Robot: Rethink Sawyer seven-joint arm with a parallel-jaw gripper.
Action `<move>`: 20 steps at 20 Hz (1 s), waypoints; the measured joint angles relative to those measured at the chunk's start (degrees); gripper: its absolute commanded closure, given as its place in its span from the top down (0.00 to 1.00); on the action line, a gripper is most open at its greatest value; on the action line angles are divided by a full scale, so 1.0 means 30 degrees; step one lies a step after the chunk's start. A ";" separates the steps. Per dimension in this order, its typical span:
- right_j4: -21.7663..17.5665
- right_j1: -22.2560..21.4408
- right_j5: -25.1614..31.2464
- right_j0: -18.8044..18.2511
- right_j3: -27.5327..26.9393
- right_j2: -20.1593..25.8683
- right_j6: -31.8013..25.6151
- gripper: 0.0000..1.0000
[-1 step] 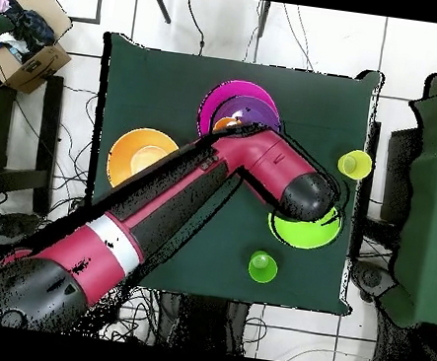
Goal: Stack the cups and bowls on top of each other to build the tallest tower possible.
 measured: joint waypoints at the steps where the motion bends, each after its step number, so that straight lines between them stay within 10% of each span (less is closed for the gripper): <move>1: 0.0111 -0.0002 -0.0068 0.0017 -0.0029 -0.0050 0.0336 0.00; 20: 0.1213 -0.0934 -0.3627 -0.0299 -0.1624 -0.0850 0.8238 0.00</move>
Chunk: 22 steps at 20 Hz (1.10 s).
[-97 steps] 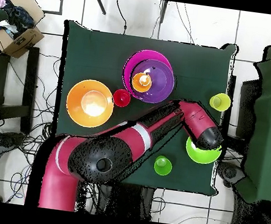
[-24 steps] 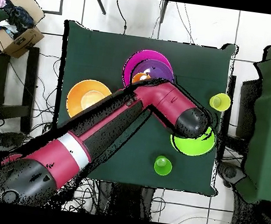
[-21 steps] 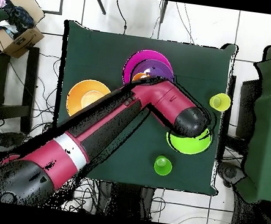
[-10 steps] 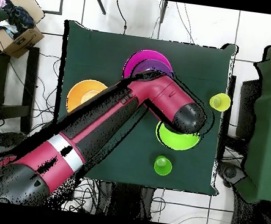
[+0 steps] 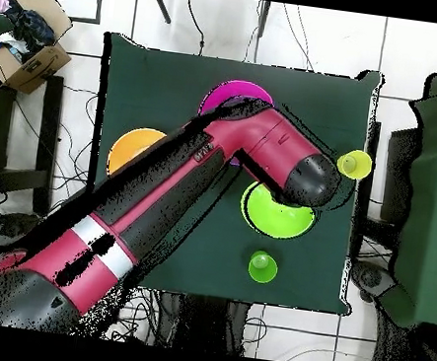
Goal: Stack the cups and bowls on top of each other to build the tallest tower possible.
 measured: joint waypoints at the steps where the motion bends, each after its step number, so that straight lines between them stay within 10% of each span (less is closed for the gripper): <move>1: 0.0095 -0.0102 -0.0258 -0.0083 -0.0138 -0.0055 0.0503 0.00; 22: 0.1776 0.0018 -0.1342 -0.0493 -0.2992 -0.0627 0.7069 0.00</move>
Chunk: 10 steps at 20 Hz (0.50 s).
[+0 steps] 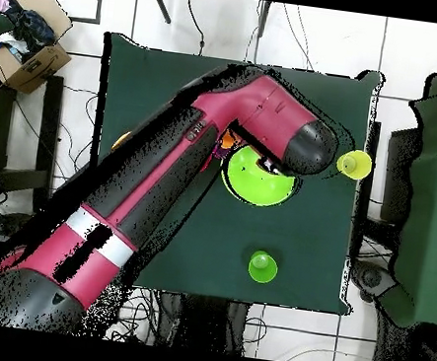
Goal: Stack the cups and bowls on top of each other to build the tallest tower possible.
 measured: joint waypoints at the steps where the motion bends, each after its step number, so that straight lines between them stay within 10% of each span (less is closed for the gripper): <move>1: 0.0008 0.0013 -0.0095 0.0000 -0.0133 -0.0022 0.0349 0.00; 10: 0.0250 0.0141 -0.2138 -0.0010 -0.1001 -0.0074 0.2856 0.00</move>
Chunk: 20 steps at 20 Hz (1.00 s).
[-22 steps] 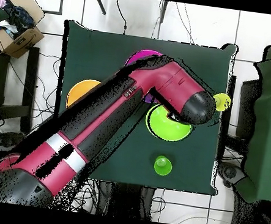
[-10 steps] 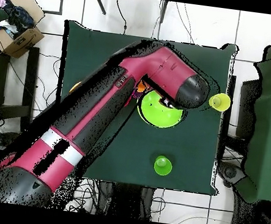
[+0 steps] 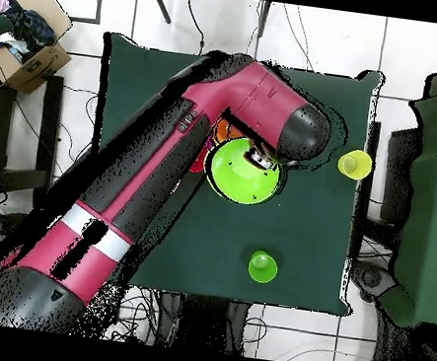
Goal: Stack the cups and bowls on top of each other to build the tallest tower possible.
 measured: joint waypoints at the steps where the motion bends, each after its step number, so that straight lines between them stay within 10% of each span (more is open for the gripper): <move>1: 0.0099 0.0010 -0.0127 -0.0006 -0.0067 0.0000 0.0091 0.00; 20: 0.2788 0.0857 -0.0317 -0.0306 -0.1845 -0.0688 0.2902 0.00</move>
